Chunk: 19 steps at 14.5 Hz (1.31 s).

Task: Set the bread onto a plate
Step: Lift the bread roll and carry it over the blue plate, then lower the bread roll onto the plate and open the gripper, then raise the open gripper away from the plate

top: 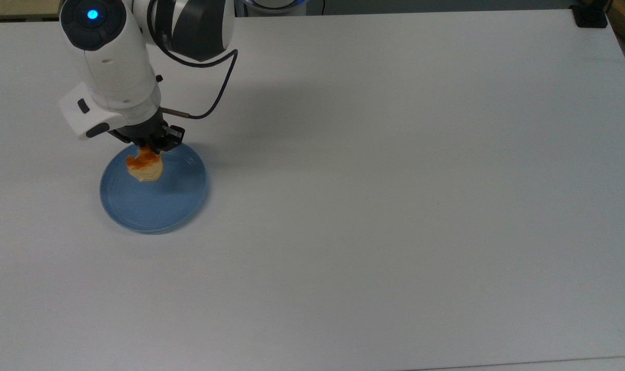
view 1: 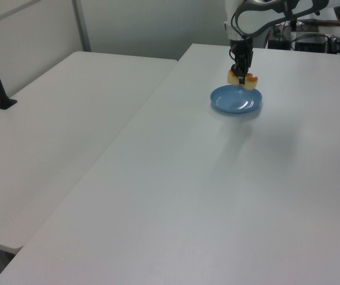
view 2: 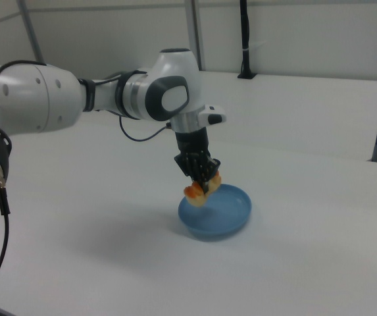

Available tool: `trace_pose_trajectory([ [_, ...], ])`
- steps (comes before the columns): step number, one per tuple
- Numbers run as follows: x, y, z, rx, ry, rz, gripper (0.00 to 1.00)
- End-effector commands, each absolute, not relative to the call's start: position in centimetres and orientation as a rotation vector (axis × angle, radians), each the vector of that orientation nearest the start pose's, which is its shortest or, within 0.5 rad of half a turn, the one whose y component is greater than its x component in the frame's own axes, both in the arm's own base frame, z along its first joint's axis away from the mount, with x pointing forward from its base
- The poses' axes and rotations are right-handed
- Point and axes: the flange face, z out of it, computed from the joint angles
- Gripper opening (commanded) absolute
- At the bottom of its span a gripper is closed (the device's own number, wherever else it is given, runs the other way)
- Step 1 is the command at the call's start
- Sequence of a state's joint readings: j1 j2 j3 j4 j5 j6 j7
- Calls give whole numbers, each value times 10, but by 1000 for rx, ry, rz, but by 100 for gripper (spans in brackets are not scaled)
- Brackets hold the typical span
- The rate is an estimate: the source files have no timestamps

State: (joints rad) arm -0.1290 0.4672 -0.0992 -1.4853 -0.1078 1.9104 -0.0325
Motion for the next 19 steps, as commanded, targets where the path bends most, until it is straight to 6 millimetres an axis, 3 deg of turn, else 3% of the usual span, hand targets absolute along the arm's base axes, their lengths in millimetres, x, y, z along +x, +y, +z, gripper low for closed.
trace_pose_trajectory([
  [1, 680, -164, 381, -3320, 228, 75, 22],
  [3, 684, -163, 366, -3328, 271, 68, 33],
  [5, 685, -163, 362, -3342, 316, 65, 60],
  [7, 685, -163, 361, -3341, 321, 64, 100],
  [10, 684, -162, 371, -3336, 328, 43, 100],
  [13, 674, -155, 416, -3327, 335, -27, 100],
  [19, 625, -103, 511, -3294, 277, 23, 100],
])
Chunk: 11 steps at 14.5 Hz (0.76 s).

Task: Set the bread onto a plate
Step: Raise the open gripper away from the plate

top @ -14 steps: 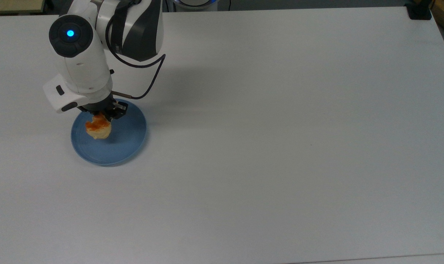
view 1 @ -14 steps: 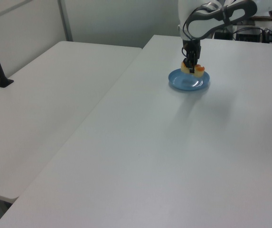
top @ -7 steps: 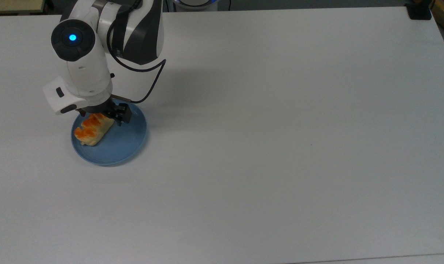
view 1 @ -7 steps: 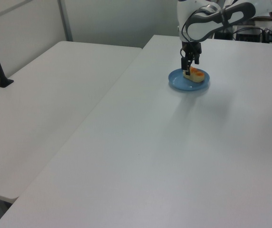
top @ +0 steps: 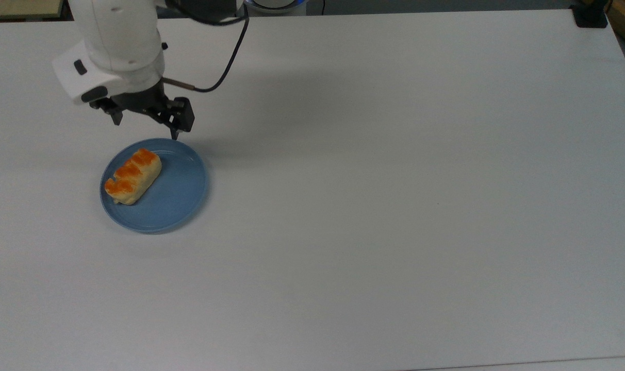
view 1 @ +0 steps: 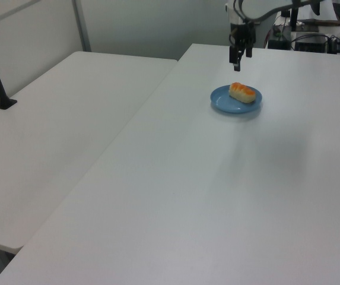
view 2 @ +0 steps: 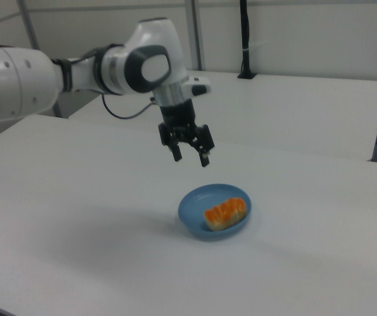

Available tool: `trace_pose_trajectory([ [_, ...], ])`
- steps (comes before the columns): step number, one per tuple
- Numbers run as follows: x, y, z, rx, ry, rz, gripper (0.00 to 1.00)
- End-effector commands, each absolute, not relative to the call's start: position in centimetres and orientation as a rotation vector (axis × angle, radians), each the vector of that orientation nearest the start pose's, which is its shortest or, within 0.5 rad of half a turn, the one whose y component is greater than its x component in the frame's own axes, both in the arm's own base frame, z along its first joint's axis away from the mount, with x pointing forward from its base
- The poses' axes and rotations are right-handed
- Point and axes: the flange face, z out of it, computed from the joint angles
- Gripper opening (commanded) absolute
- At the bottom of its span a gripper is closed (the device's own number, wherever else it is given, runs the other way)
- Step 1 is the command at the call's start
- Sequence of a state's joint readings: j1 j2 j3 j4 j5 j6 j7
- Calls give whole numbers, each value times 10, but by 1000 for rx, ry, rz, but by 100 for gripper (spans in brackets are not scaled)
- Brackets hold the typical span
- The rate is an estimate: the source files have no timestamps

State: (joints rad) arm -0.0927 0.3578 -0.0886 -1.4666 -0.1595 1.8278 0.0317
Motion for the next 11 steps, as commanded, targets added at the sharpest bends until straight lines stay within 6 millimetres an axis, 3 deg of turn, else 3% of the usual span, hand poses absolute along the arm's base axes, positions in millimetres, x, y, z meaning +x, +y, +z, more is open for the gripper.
trace_pose_trajectory([
  [1, 615, -90, 520, -3292, 247, 15, 100],
  [4, 568, -49, 553, -3239, 192, 30, 100],
  [7, 564, -37, 560, -3238, 179, 53, 100],
  [11, 566, -37, 557, -3238, 161, 56, 100],
])
